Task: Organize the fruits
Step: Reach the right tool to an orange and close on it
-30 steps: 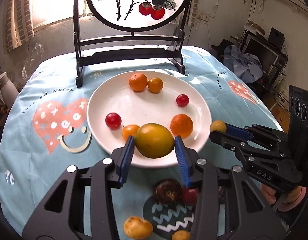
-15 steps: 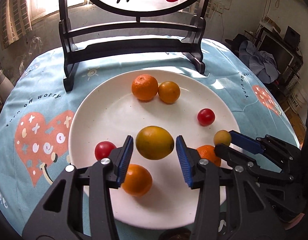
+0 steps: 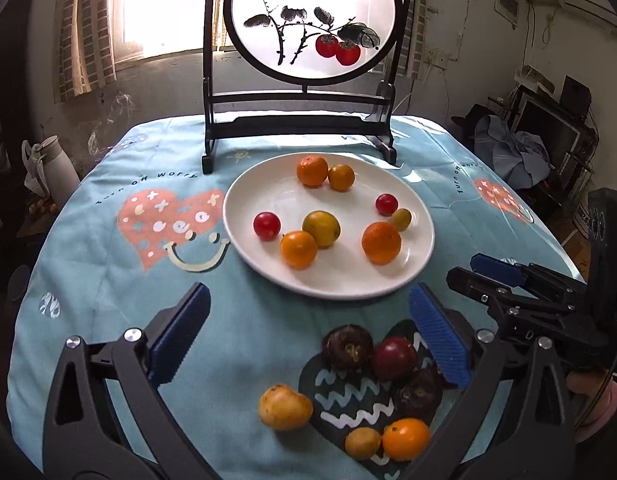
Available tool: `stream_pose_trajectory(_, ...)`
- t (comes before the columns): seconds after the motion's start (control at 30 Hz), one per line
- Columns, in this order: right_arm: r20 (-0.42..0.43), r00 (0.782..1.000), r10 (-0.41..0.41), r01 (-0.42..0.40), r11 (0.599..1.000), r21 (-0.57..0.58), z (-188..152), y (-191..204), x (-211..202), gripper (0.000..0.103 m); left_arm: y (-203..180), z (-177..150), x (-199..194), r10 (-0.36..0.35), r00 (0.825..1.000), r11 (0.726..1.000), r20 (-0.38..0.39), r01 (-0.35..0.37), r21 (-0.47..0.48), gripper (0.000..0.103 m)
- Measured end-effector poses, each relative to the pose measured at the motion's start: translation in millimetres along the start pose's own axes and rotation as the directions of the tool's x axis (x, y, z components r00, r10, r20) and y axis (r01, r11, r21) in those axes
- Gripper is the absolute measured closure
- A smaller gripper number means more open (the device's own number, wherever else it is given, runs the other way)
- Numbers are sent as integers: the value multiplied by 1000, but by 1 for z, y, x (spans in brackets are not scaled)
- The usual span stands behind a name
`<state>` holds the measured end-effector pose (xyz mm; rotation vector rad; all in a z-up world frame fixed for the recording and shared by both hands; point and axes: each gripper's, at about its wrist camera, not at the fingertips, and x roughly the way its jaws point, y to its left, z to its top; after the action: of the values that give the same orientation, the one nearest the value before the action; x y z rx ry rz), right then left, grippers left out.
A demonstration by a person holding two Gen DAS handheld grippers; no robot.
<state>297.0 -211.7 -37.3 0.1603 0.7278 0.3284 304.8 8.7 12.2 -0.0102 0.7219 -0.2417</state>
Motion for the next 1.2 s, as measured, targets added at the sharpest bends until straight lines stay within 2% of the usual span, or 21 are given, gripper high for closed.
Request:
stream_pose_trajectory(0.1,-32,999,13,-13,1000,-2,-24,0,-8,43,11,-31,-4,64,998,997,11,-63,-42,2)
stream_pose_trajectory(0.17,-52,998,23,-24,1000,-16,-34,2,-14,43,22,-44,1,105,994,990,-43,-108,-90,2)
stream_pose_trajectory(0.27,-44,998,36,-37,999,-34,-38,10,-24,43,34,-46,4,150,987,980,-60,-156,-121,2)
stream_pose_trajectory(0.33,-37,996,85,-87,996,-38,-39,18,-30,43,40,-46,3,202,977,970,-60,-208,-124,2)
stream_pose_trajectory(0.4,-53,991,125,-128,990,-55,-43,30,-30,42,47,-45,0,222,973,962,-55,-228,-153,2)
stream_pose_trajectory(0.5,-86,988,125,-135,983,-123,-53,49,-26,41,52,-45,-5,199,979,960,-42,-204,-193,2)
stream_pose_trajectory(0.6,-99,989,107,-124,975,-182,-61,63,-26,41,50,-45,-6,199,979,961,-43,-203,-185,2)
stream_pose_trajectory(0.77,-221,966,131,-159,981,-110,-74,73,-17,41,50,-44,-5,198,979,962,-52,-204,-179,2)
stream_pose_trajectory(0.83,-245,961,129,-158,982,-102,-79,75,-13,41,50,-44,-6,195,980,963,-45,-200,-181,2)
stream_pose_trajectory(1.03,-229,967,116,-155,975,-159,-82,82,-13,41,46,-43,-11,199,980,965,-29,-201,-171,2)
stream_pose_trajectory(1.13,-251,960,122,-166,972,-164,-85,82,-9,42,46,-42,-14,204,979,963,-24,-205,-175,2)
stream_pose_trajectory(1.2,-258,958,127,-172,972,-158,-86,81,-7,49,47,-42,-14,200,979,963,-28,-202,-178,2)
